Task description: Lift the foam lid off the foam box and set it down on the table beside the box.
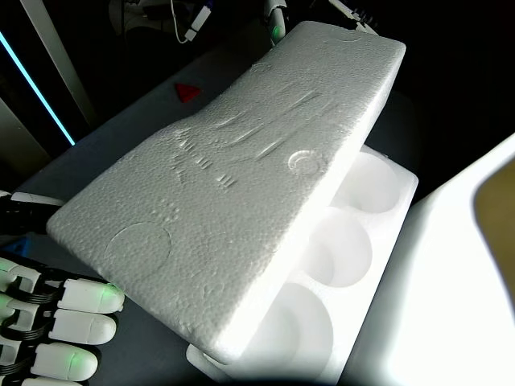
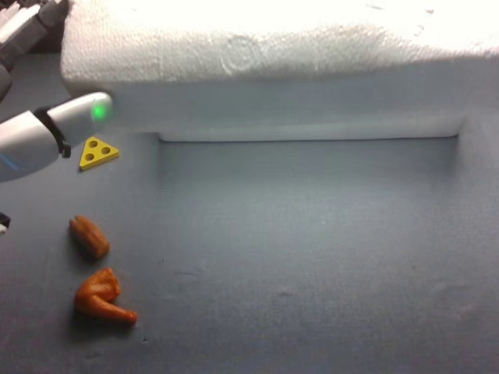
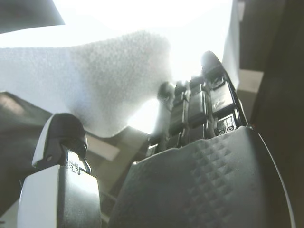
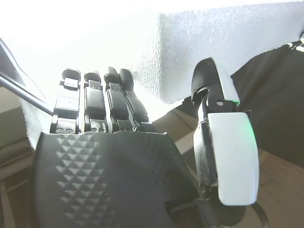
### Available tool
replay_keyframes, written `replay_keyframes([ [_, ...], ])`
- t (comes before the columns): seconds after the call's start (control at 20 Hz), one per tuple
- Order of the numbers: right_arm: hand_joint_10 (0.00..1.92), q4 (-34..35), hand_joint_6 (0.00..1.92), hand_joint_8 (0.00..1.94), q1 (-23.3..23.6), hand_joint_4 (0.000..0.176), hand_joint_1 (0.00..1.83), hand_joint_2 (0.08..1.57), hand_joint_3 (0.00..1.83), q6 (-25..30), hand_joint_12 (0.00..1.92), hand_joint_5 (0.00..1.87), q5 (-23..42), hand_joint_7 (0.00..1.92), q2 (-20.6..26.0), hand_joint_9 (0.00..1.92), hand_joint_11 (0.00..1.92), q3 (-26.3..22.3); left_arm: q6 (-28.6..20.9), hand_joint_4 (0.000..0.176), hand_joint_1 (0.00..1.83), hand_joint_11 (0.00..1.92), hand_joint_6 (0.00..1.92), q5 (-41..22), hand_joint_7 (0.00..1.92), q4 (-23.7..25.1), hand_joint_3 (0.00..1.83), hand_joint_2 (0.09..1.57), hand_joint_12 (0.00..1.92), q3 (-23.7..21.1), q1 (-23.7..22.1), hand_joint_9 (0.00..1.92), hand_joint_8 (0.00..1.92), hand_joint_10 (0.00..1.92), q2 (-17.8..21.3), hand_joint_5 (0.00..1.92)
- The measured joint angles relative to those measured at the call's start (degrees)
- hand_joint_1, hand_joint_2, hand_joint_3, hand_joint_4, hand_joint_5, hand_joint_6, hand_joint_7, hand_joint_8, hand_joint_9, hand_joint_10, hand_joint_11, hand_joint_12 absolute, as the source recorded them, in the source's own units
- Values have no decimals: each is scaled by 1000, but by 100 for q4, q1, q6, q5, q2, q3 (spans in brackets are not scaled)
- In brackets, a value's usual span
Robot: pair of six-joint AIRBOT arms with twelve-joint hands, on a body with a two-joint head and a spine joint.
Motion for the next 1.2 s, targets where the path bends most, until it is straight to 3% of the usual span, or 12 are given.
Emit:
replay_keyframes([
  [0.1,101,-7,185,2,-175,0,530,1197,4,9,640,163,22,102,7,27,0,-70,-2,0,494,0,5,-28,0,2,1,1182,0,-101,149,0,0,0,55,240],
  [0.2,114,-7,128,4,-356,0,502,1218,3,52,778,179,44,133,15,78,0,-146,-4,0,440,0,0,-31,0,4,1,1180,0,-184,304,0,0,0,70,227],
  [0.3,87,17,86,0,-562,0,489,1251,4,144,668,177,70,85,15,40,0,-234,-57,0,435,0,0,-22,0,17,0,1178,0,-284,485,0,0,0,83,221],
  [0.4,37,20,55,10,-772,0,502,1275,2,225,241,173,101,52,15,10,0,-306,-120,0,397,0,2,-28,0,42,0,1140,0,-332,638,0,0,0,83,225],
  [0.5,1,22,22,2,-938,0,469,1273,0,275,20,140,109,19,15,0,0,-367,-142,0,379,0,3,-33,29,46,0,1132,0,-415,822,0,10,0,79,228],
  [0.6,0,22,19,3,-1056,0,458,1271,0,341,0,139,166,7,24,0,0,-415,-199,10,359,0,0,-28,29,26,0,1130,0,-452,990,0,7,0,9,212],
  [0.65,0,17,16,6,-1154,0,447,1265,0,365,0,136,225,16,26,0,0,-428,-254,1,334,0,0,-33,28,-7,0,1133,0,-468,1067,0,6,0,-37,206],
  [0.85,22,68,20,25,-1451,0,431,1268,0,503,23,153,280,78,-57,53,41,-404,-374,0,340,0,3,-26,17,-13,0,1146,0,-468,1279,0,1,0,-236,215],
  [0.95,0,90,5,0,-1613,0,475,1272,1,599,0,121,256,4,-136,1,1,-363,-411,0,339,0,0,28,4,-7,2,1150,0,-385,1279,0,0,0,-321,206],
  [1.2,0,184,26,3,-1668,0,515,1261,0,699,0,177,111,10,-332,0,0,-151,-417,0,288,0,0,302,0,55,1,1151,0,-262,1279,0,0,0,-437,175],
])
